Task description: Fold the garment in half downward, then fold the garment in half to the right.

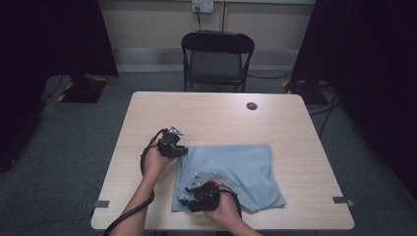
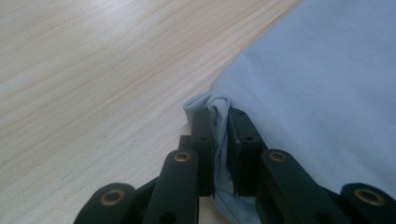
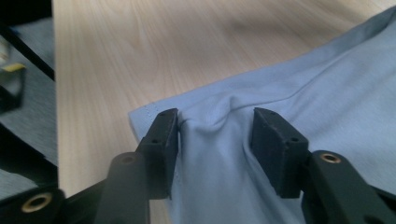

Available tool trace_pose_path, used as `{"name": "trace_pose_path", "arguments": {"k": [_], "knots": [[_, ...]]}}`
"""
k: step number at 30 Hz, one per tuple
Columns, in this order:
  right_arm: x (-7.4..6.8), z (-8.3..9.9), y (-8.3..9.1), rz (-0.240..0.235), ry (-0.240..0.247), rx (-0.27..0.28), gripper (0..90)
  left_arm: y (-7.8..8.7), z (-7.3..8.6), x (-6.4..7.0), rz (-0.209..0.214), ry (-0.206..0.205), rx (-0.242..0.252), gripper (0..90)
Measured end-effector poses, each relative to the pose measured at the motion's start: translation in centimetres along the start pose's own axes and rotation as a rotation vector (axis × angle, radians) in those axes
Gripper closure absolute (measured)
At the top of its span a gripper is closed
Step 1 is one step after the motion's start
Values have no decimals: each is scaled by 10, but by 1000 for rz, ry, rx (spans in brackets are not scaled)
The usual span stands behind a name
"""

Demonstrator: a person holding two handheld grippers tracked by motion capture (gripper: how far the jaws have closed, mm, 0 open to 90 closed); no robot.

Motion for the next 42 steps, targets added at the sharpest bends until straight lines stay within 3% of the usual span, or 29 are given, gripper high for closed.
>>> {"name": "trace_pose_path", "arguments": {"k": [3,6,8,10,13,17,29,42], "knots": [[-5,1,-6,16,28,-25,387,0,0,0,-2,-3,0,822],[-6,2,-10,52,65,-37,393,0,1,-1,-4,0,-2,822],[-7,1,-10,52,67,-34,477,-1,2,0,-4,-1,-6,822],[-4,0,-8,72,62,-45,664,-1,3,0,-1,-3,-12,822],[0,-1,-6,94,65,-64,770,0,3,0,1,4,-4,822],[0,-3,-4,101,83,-69,792,4,-1,-1,9,3,7,823],[-1,-20,22,32,10,48,804,15,-13,4,27,14,13,824],[-2,-29,39,9,7,80,807,24,-24,3,24,23,11,824]]}}
Point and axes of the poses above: each handheld gripper's, and its own axes: y roughly backward along the jaws, z roughly out of its underside, x roughly to its right, the point moved 10 cm from there along -y, roughly forward along the jaws, and after that the axes turned 11 degrees about -z, right-handed, at the moved point
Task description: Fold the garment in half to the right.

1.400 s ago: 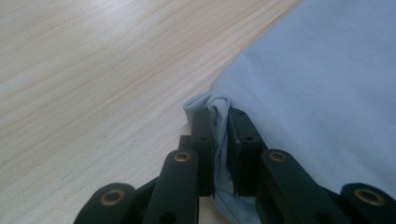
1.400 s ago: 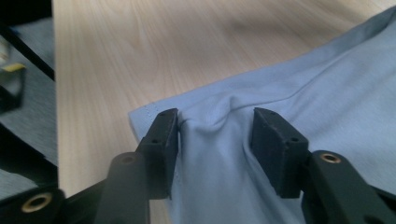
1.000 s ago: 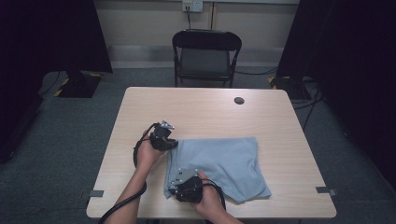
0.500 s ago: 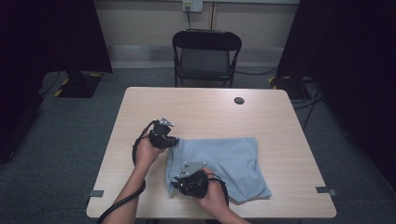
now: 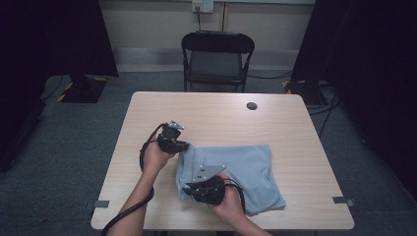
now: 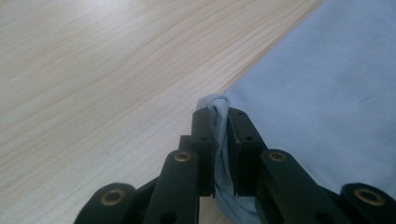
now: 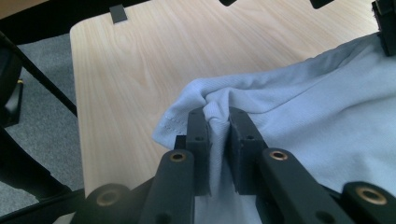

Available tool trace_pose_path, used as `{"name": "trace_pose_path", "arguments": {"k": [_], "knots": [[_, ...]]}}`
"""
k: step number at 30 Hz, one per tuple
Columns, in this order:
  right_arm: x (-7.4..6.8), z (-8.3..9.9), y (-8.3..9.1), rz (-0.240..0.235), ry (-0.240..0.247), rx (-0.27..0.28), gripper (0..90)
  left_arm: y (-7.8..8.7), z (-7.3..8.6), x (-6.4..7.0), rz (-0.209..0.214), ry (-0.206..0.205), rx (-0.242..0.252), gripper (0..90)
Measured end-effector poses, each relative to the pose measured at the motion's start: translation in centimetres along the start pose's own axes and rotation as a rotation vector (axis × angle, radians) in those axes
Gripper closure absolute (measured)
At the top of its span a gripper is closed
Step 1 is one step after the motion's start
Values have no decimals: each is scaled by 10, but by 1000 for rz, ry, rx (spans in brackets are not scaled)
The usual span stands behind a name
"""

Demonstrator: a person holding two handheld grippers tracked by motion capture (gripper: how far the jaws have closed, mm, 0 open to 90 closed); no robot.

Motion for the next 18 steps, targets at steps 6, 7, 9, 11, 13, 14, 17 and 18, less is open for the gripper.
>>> {"name": "trace_pose_path", "arguments": {"k": [6,7,9,11,13,14,17,18], "knots": [[-2,-6,3,-10,-4,17,807,6,-6,-2,5,11,10,825],[-2,-7,3,-12,-5,22,807,8,-7,-3,5,7,10,826],[-2,-10,4,-19,-10,32,808,10,-9,-3,3,10,10,827],[-2,-13,5,-21,-14,39,808,12,-11,-4,0,11,13,828],[-3,-15,7,-24,-17,45,808,15,-13,-5,-4,11,16,829],[-3,-17,7,-23,-13,49,807,16,-14,-5,-5,12,18,829],[-3,-20,9,-24,-13,59,807,19,-17,-6,-9,9,24,829],[-3,-21,10,-24,-15,63,808,21,-18,-6,-11,11,24,829]]}}
Point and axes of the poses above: each handheld gripper's, and its own axes: y roughly backward along the jaws, z roughly out of its underside, x roughly to its right, the point moved 10 cm from there along -y, roughly forward along the jaws, and after that the axes turned 11 degrees about -z, right-handed, at the moved point
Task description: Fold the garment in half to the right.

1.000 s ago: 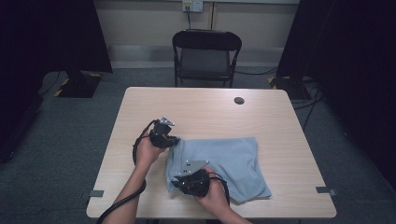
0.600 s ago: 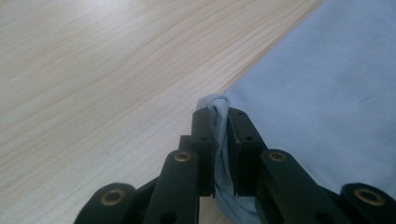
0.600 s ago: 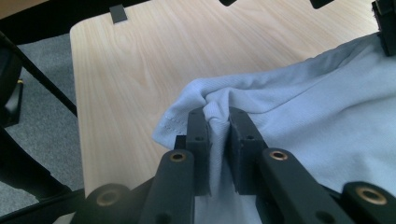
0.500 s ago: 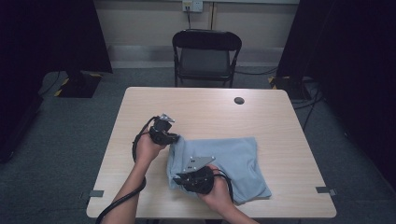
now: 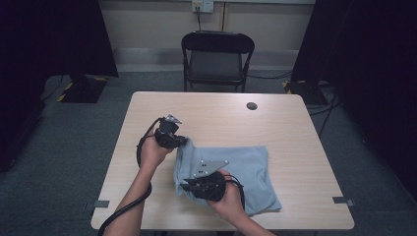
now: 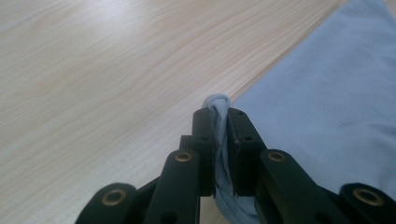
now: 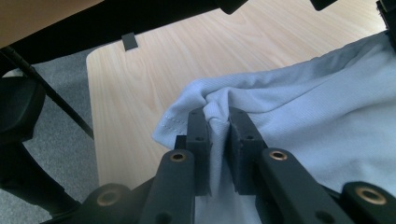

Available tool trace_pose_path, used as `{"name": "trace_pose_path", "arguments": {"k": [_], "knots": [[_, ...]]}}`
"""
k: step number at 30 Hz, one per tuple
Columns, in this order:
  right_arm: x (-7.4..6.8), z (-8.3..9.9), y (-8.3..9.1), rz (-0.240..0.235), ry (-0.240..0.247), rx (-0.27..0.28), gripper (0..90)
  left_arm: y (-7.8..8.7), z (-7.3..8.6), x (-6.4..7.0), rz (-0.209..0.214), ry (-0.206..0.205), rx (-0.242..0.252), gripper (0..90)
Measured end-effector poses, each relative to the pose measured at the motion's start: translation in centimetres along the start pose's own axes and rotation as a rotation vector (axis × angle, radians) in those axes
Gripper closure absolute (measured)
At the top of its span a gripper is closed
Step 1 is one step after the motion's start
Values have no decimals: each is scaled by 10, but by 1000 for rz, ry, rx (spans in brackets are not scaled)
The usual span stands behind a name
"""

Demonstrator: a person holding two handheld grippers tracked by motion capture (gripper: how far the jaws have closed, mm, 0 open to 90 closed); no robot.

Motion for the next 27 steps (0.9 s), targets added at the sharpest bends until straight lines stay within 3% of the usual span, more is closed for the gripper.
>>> {"name": "trace_pose_path", "arguments": {"k": [27], "knots": [[0,-24,15,-19,-9,54,808,23,-27,-4,-22,-32,13,830]]}}
Point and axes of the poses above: each handheld gripper's, and its own axes: y roughly backward along the jaws, z roughly out of its underside, x roughly to its right, the point moved 10 cm from there along -y, roughly forward along the jaws, and after that the axes turned 11 degrees about -z, right-handed, at the moved point
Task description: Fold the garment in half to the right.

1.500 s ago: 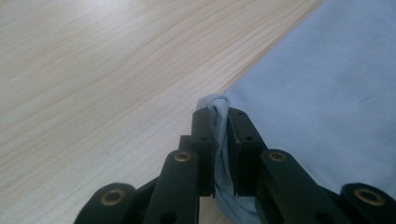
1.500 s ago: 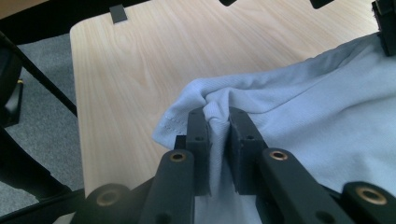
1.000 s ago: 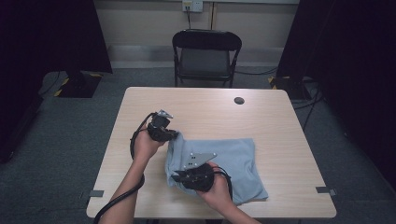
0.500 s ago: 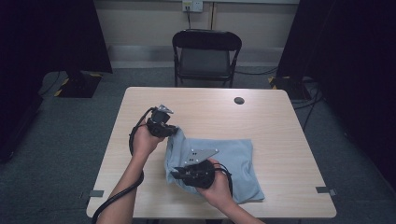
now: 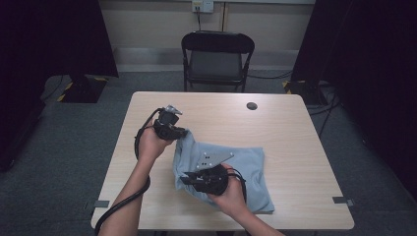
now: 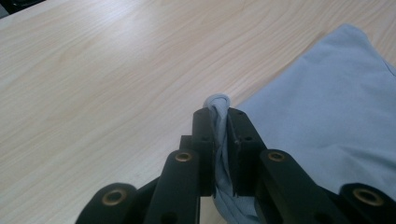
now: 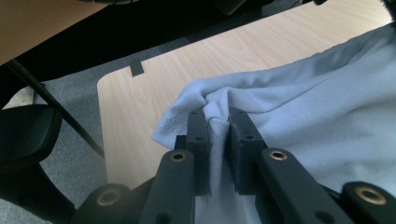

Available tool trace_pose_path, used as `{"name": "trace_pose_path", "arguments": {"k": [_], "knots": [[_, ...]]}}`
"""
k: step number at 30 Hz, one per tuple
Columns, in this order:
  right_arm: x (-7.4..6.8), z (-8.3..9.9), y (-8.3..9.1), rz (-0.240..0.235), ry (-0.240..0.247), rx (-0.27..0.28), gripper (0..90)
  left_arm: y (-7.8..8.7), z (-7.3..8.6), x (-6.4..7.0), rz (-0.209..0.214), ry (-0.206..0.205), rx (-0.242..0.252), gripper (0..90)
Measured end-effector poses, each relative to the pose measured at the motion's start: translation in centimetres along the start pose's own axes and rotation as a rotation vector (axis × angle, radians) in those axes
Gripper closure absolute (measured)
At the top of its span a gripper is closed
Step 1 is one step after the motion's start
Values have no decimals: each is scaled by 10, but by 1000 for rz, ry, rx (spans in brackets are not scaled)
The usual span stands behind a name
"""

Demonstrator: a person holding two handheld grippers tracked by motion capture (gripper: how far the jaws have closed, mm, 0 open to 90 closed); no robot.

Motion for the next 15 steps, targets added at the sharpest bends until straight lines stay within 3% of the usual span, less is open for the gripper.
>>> {"name": "trace_pose_path", "arguments": {"k": [15], "knots": [[-6,-14,-9,-32,3,10,809,14,-2,-9,-15,3,1,830]]}}
Point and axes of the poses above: each handheld gripper's, and its own axes: y roughly backward along the jaws, z roughly out of its underside, x roughly to its right, the point moved 10 cm from there along -y, roughly forward along the jaws, and after that the axes turned 11 degrees about -z, right-handed, at the moved point
